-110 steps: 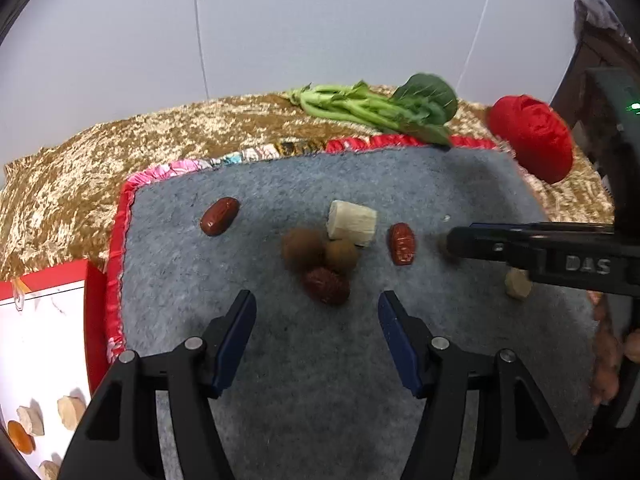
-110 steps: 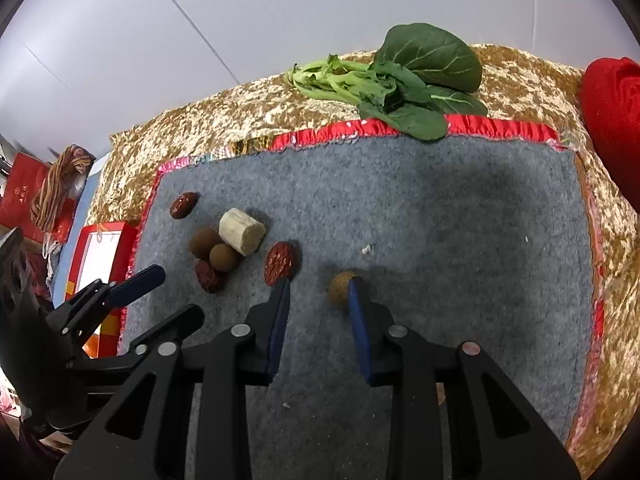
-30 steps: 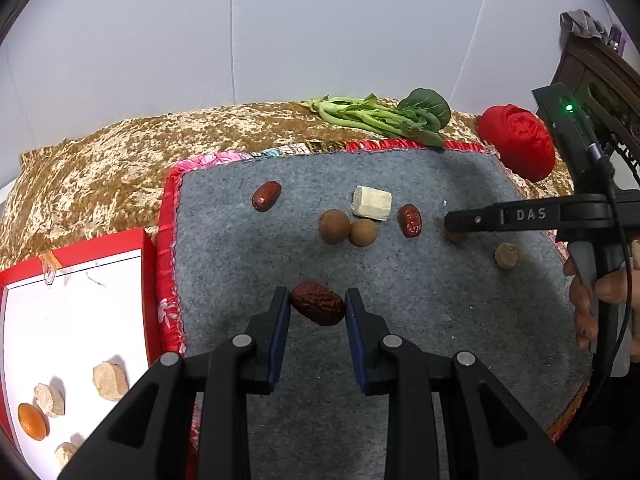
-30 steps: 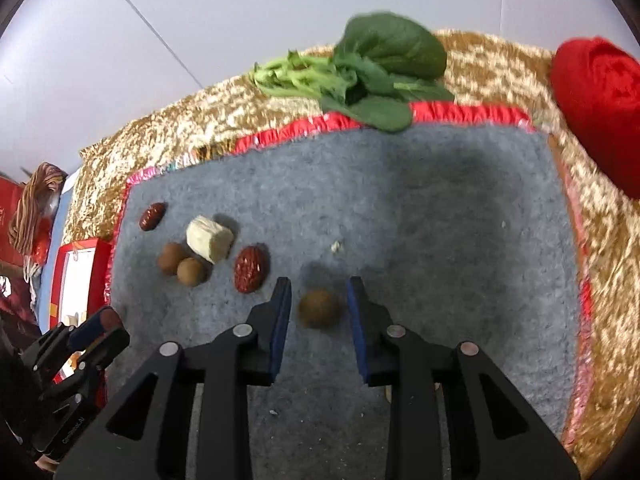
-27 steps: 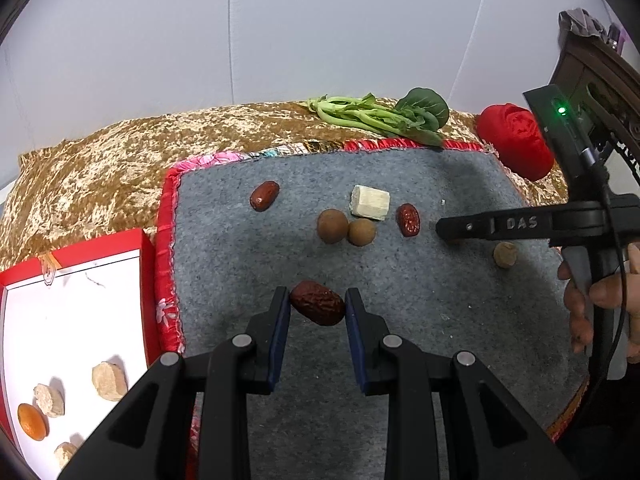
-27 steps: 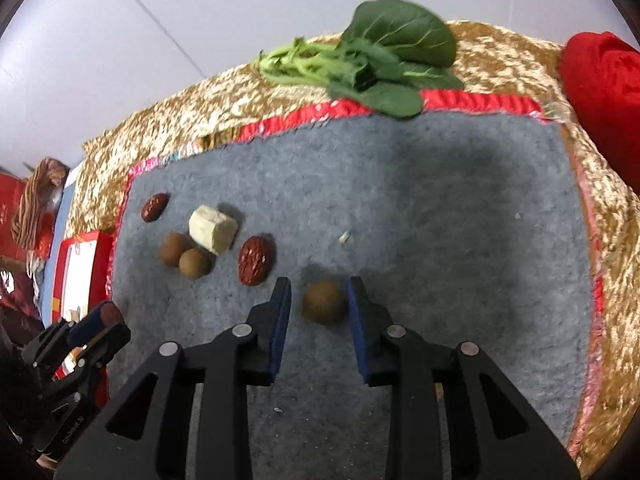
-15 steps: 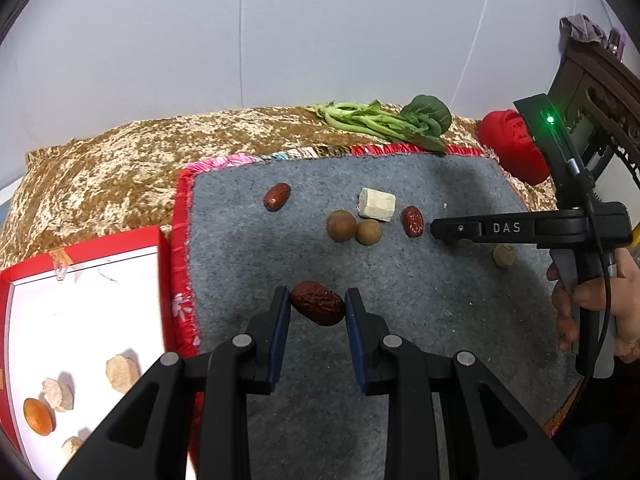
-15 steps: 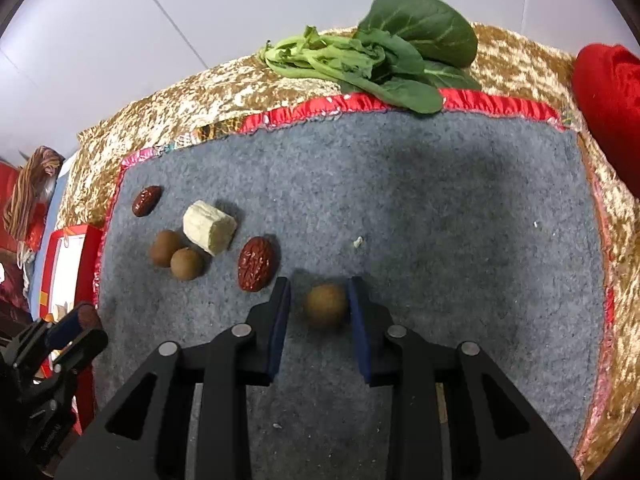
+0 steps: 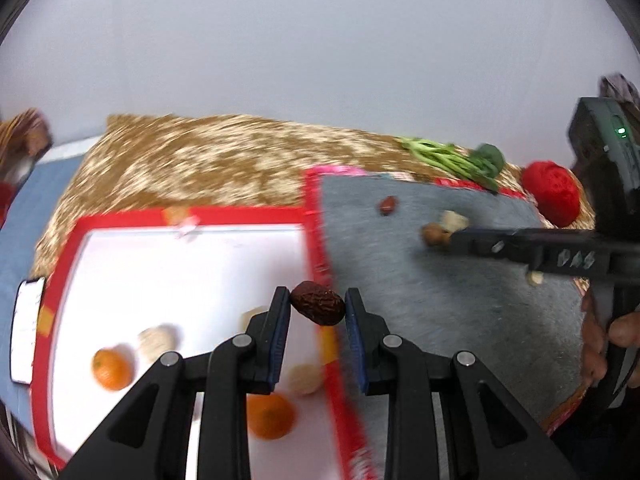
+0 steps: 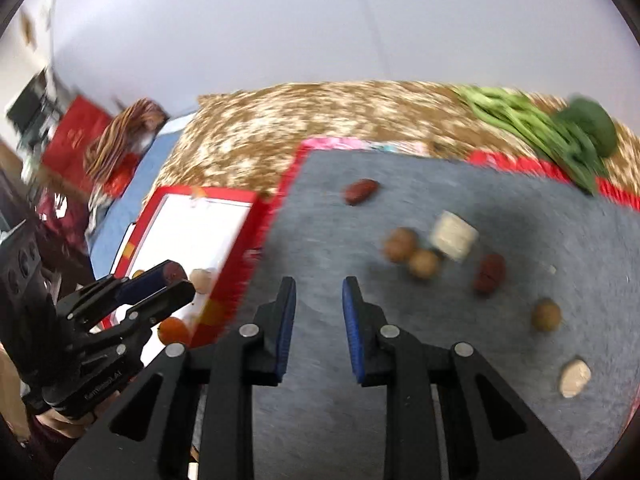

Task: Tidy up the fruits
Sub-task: 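Close the right tool on the brown round fruit while the left tool holds the date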

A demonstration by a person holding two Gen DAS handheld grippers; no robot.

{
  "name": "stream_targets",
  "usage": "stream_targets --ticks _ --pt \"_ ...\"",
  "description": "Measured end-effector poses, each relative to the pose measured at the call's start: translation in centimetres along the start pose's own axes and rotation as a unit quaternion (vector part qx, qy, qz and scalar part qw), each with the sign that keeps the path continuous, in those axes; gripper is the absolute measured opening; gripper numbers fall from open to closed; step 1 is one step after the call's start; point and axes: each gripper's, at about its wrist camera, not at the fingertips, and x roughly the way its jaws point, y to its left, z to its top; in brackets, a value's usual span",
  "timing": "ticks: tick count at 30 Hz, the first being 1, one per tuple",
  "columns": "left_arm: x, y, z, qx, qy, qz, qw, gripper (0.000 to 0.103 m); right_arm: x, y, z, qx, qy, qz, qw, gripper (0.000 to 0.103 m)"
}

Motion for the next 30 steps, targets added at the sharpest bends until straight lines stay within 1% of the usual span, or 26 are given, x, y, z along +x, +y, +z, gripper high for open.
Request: stream_targets --ticks 1,2,4,6,8,10,13,15,17,18,20,24,26,27,29,30 --pt "0.0 0.6 -0.1 -0.003 0.0 0.008 1.0 0.027 -0.3 -0.1 0.3 0.001 -0.007 0.001 1.0 0.026" --pt "0.0 0.9 -0.3 -0.004 0.0 0.011 0.9999 0.027 -0.5 -0.4 0.5 0.002 -0.013 -0.009 1.0 0.026" --pt "-0.1 1.4 -0.6 -0.009 0.002 0.009 0.9999 0.027 -1.4 -2.1 0.6 0.009 -0.018 -0.044 0.999 0.026" --pt "-0.2 1.3 -0.6 -0.009 0.0 0.002 1.0 0.027 -2.2 -4.9 0.4 0.048 -0.01 -0.068 0.996 0.026" --pt "-0.4 0.8 -0.2 -0.005 -0.008 -0.009 0.9999 0.027 -2.9 -8.2 0.2 0.112 -0.001 -0.073 0.991 0.026" --pt "-0.6 -0.2 0.0 0.004 -0.014 -0.022 0.9996 0.027 -3.5 -10.3 -0.2 0.147 -0.001 -0.086 0.985 0.026" --pt "-0.5 -1.7 0.2 0.019 -0.016 -0.037 0.999 0.027 -3.4 -11.5 -0.4 0.152 0.014 -0.114 0.982 0.026" --pt "-0.4 -2.4 0.1 0.024 -0.014 -0.041 0.9988 0.027 -3.4 -12.1 -0.5 0.16 0.016 -0.133 0.978 0.026" --pt "-0.2 -2.8 0.0 0.031 -0.013 -0.044 0.9985 0.027 -2.6 -12.7 -0.7 0.161 0.038 -0.153 0.974 0.026" --pt "-0.1 -2.9 -0.1 0.033 -0.011 -0.044 0.9984 0.027 -2.4 -13.2 -1.0 0.164 0.043 -0.154 0.973 0.026" --pt "0.0 -3.0 -0.1 0.033 -0.007 -0.045 0.9984 0.027 -1.8 -14.0 -1.5 0.174 0.055 -0.141 0.973 0.026" --pt "0.2 -3.2 -0.1 0.035 -0.007 -0.045 0.9983 0.027 -1.1 -14.4 -1.5 0.177 0.052 -0.143 0.972 0.026" --pt "0.2 -3.4 -0.2 0.039 -0.005 -0.045 0.9982 0.027 -0.2 -14.5 -1.3 0.182 0.059 -0.133 0.972 0.026" --pt "0.3 -3.4 -0.2 0.039 -0.004 -0.045 0.9982 0.027 0.3 -14.8 -1.4 0.183 0.065 -0.138 0.971 0.026" --pt "0.4 -3.3 -0.2 0.038 -0.002 -0.044 0.9983 0.027 0.5 -14.7 -1.5 0.183 0.062 -0.138 0.971 0.026" --pt "0.4 -3.2 -0.2 0.036 -0.002 -0.043 0.9984 0.027 0.5 -14.9 -1.5 0.188 0.053 -0.133 0.972 0.026"
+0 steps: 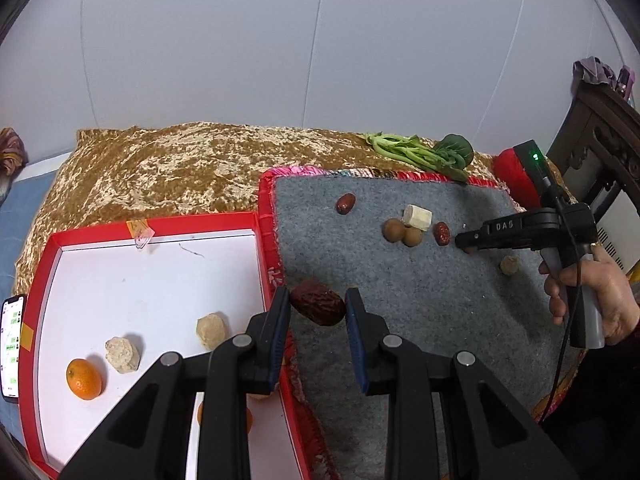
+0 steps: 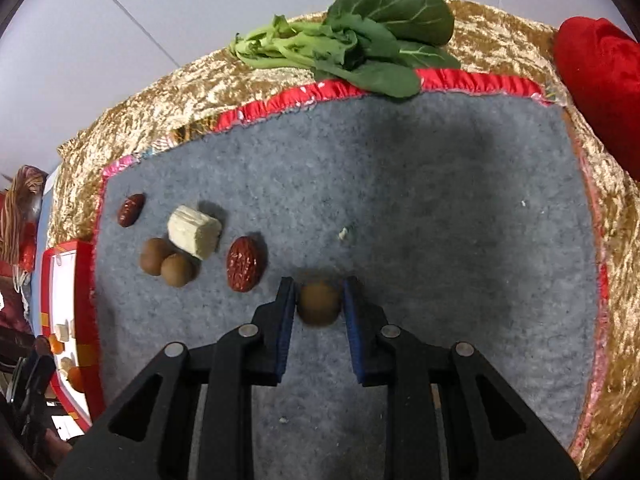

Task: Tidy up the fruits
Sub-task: 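Close the right tool on the brown round fruit while the left tool holds the date, then carry the date and brown fruit over the white tray and open both tools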

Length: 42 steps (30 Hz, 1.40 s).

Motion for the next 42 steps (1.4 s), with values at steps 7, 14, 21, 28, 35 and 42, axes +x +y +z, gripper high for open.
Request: stream_targets --ticks 7,14,21,28,35,42 --pt "0.1 0.0 -0.1 0.002 0.003 0.002 1.0 0.027 -0.1 -0.5 -0.1 0.014 -0.014 0.021 1.0 0.026" --pt "-0.2 0.6 0.0 -0.007 -0.003 0.006 0.9999 0.027 -1.0 0.1 -0.7 0.002 -0.008 0.032 0.999 0.024" --pt "-1.4 3.1 0.0 -0.04 -0.019 0.026 0.9987 0.027 -4.1 5.3 -1.7 -0.062 -0.036 0.071 0.995 0.024" --pt "-2.5 6.3 -0.5 -0.072 -0.025 0.054 0.9957 0.027 -3.6 10.0 -3.1 -0.077 0.004 0.186 0.979 0.024" --pt "-1.9 8.8 -1.9 -0.077 0.005 0.102 0.9918 0.027 -1.9 19.8 -7.2 -0.172 0.032 0.252 0.952 0.024" --pt "-1.8 12.0 -3.7 -0.099 0.039 0.142 0.9841 0.027 0.7 25.1 -11.1 -0.252 0.049 0.231 0.938 0.024"
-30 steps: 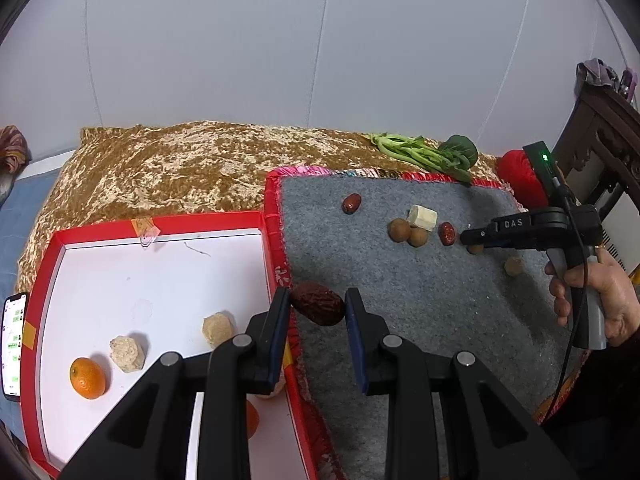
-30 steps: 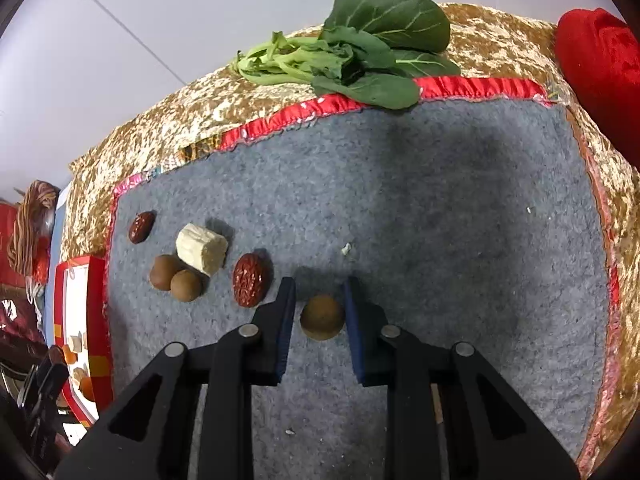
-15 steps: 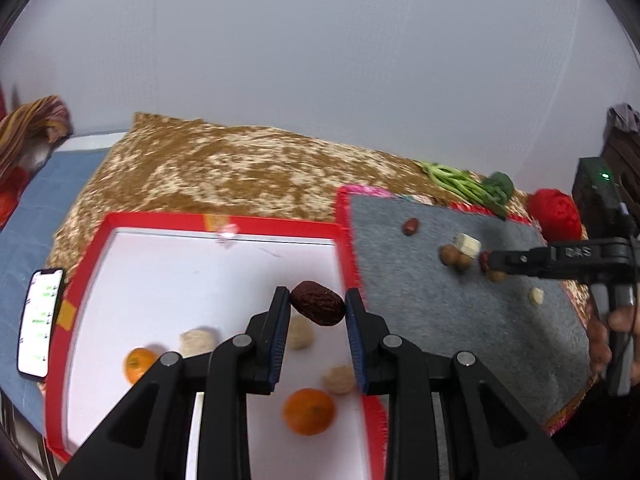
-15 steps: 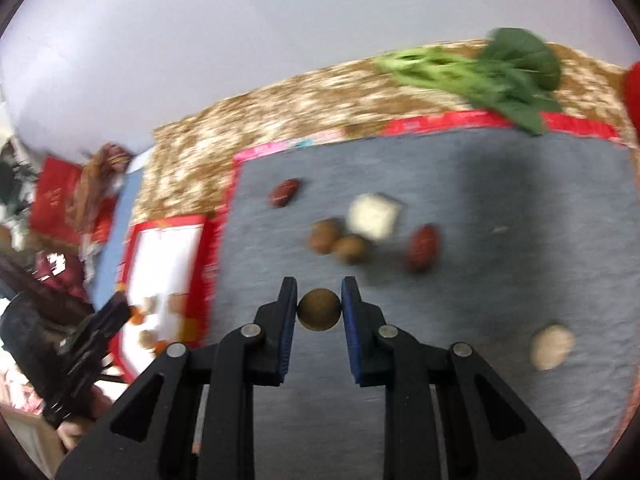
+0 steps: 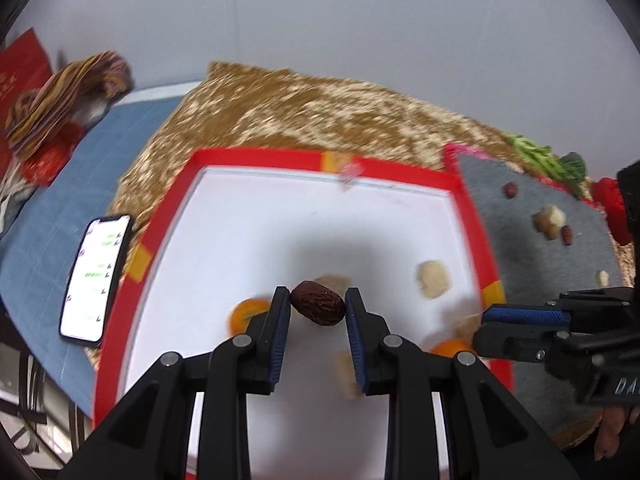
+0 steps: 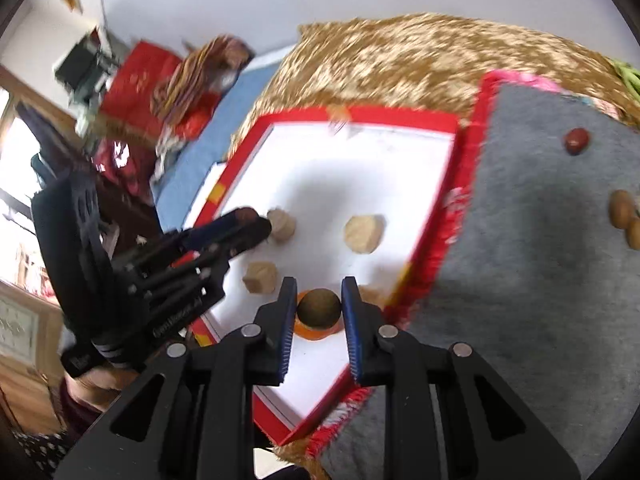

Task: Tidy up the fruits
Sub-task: 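Carry the date and brown fruit over the white tray and open both tools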

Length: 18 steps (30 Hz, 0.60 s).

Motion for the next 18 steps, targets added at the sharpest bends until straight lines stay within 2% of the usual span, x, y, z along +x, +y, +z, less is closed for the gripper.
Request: stream_targets --ticks 4,6,7,8,13,15,18 --pt "-0.3 0.6 -0.2 0.0 -0.009 0.015 0.9998 0.027 1.0 0.9 -0.2 -0.026 -0.005 0.0 1.0 0.025" --pt "-0.5 0.7 -0.1 -0.006 -0.013 0.021 0.9997 0.037 1.3 1.6 -0.3 -0.047 -0.005 -0.002 0.999 0.025" --pt "-0.6 0.7 -0.1 -0.009 -0.015 0.024 0.9996 0.047 1.1 1.6 -0.4 -0.053 -0.008 -0.002 0.999 0.025" --pt "-0.5 0.8 0.1 -0.011 -0.016 0.029 0.9994 0.053 1.0 1.8 -0.5 -0.058 -0.012 -0.001 0.998 0.025" --pt "-0.7 0.2 0.6 -0.02 -0.022 0.036 0.9989 0.059 -0.6 1.6 0.0 -0.058 -0.043 0.006 0.997 0.027" --pt "-0.8 -0.4 0.9 -0.017 -0.027 0.036 0.9989 0.059 -1.3 1.0 0.1 -0.047 -0.05 0.003 0.998 0.035" --pt "-0.9 -2.3 1.5 -0.002 -0.034 0.023 0.9992 0.062 -2.7 -0.6 0.2 -0.024 -0.061 -0.01 0.998 0.041"
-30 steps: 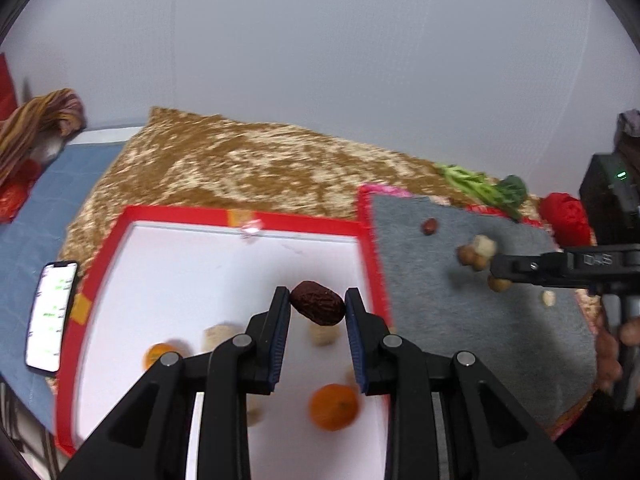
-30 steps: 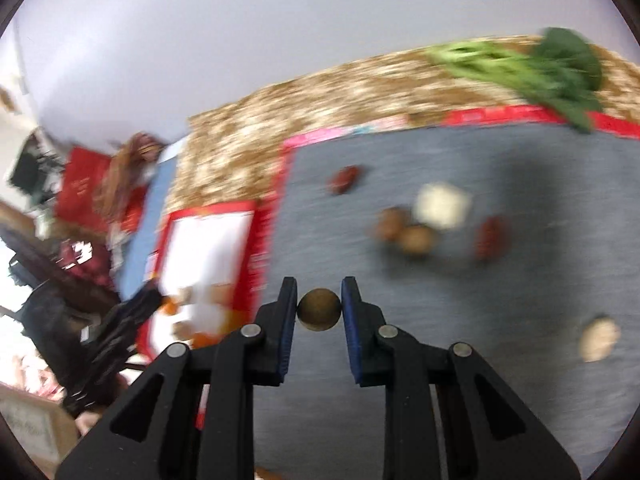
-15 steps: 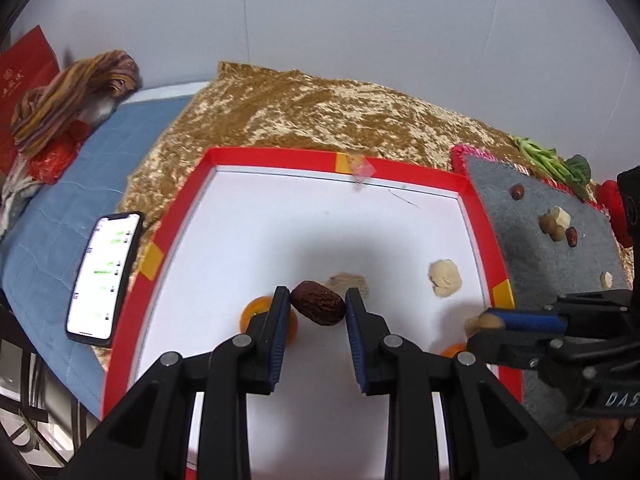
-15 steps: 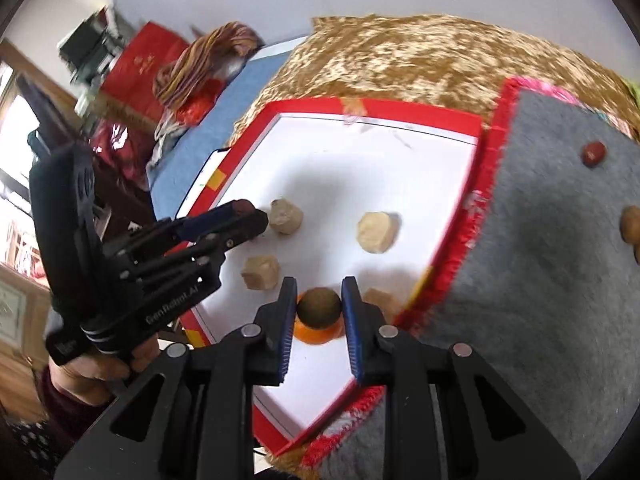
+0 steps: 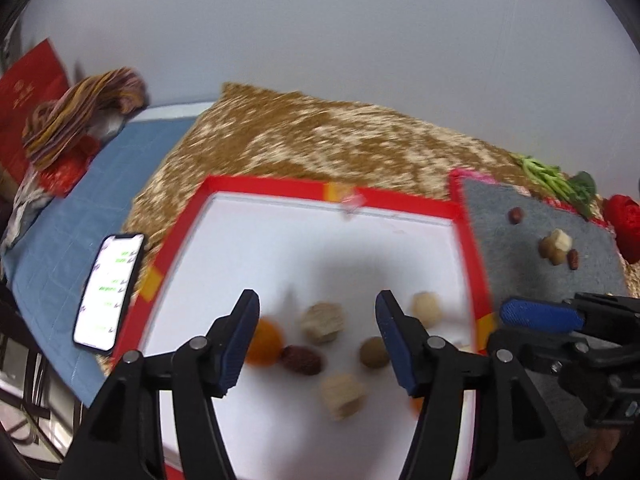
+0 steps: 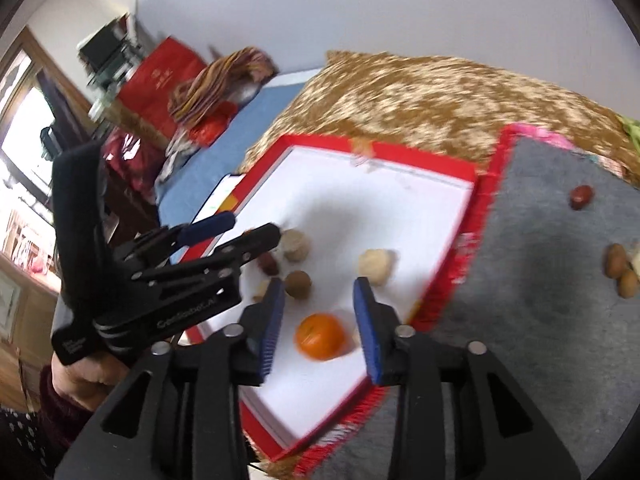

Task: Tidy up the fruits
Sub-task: 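Carry the date and brown fruit over the white tray and open both tools, then grasp a tan lump with the right tool while the left tool grasps a pale cylinder piece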

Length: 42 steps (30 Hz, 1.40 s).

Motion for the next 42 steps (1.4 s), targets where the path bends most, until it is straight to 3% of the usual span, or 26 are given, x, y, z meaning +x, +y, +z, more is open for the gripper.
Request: stream_targets --ticks 12,22,28,31,37,42 --pt "0.1 -11.0 1.1 0.095 -0.003 -0.061 0.9936 0.068 -7.9 -9.5 -0.8 0.102 -0.048 -0.054 0.992 0.046" --pt "1.6 -16.3 0.2 0.151 0.013 -0.066 0.9862 0.068 -16.3 -18.3 -3.6 0.208 -0.09 -0.103 0.969 0.047" --pt "2.2 -17.9 0.0 0.168 0.019 -0.066 0.9834 0.068 -19.0 -22.5 -5.6 0.255 -0.051 -0.182 0.948 0.047" --pt "2.3 -18.3 -0.1 0.176 0.015 -0.064 0.9821 0.068 -19.5 -23.7 -6.7 0.261 -0.027 -0.202 0.944 0.047" --pt "2.5 -19.2 0.3 0.186 0.004 -0.074 0.9798 0.068 -17.4 -23.6 -7.3 0.246 0.017 -0.197 0.949 0.047" --pt "2.4 -20.8 1.6 0.198 -0.018 -0.092 0.9756 0.068 -15.1 -23.4 -7.2 0.219 0.046 -0.234 0.946 0.047"
